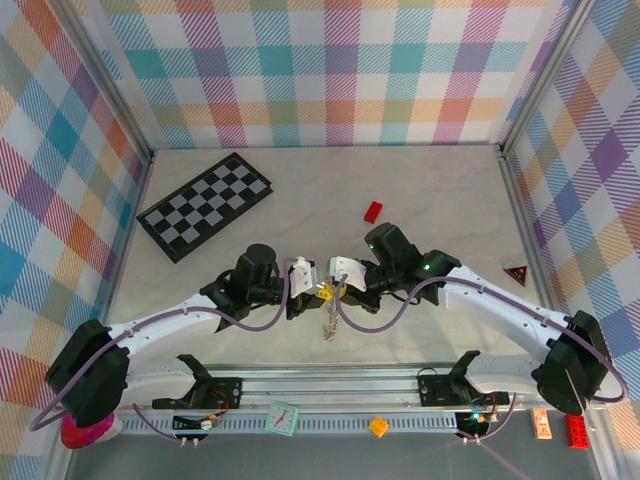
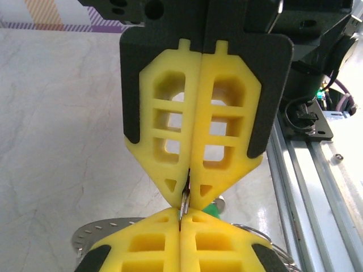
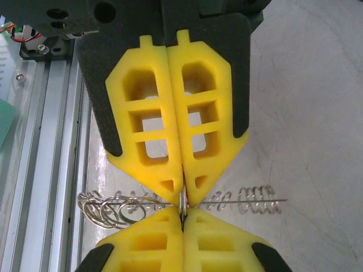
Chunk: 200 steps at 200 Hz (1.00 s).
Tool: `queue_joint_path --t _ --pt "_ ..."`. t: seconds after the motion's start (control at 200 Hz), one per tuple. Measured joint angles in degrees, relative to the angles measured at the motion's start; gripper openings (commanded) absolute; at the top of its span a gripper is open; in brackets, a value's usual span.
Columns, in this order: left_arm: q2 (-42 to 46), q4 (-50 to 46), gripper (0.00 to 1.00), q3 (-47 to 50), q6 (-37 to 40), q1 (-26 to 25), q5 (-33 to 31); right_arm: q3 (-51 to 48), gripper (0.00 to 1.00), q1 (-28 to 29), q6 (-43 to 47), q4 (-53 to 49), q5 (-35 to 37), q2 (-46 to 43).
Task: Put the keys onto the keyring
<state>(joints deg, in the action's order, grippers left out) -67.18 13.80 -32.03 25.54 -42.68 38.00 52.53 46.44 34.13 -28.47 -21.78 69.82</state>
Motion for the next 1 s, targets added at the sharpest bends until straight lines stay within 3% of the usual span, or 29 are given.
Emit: queue_joint_path --t 0.08,0.19,0.41,0.73,1.0 --pt "0.0 -0.1 0.00 -0.1 0.1 0.0 0.1 -0.3 0.21 0.1 -0.2 0.3 0.1 -0.4" --pt "0.1 0.3 0.00 0.2 -0.4 0.0 -0.1 -4.1 0.24 -0.9 -1.5 5.6 -1.7 -4.6" --pt "0.8 11.2 0.00 6.8 -6.1 0.0 -0.3 -17.2 0.36 -6.3 -8.5 20.7 -7.1 -12.9" --pt "-0.6 21.3 0.00 9.1 -11.5 0.0 -0.6 -22.6 0.37 -6.6 -17.9 33.6 -10.9 -12.4" --pt "-0.8 24.6 0.00 10.0 -12.9 0.0 -0.6 -22.6 0.33 -6.6 -21.9 37.5 -12.2 -9.9"
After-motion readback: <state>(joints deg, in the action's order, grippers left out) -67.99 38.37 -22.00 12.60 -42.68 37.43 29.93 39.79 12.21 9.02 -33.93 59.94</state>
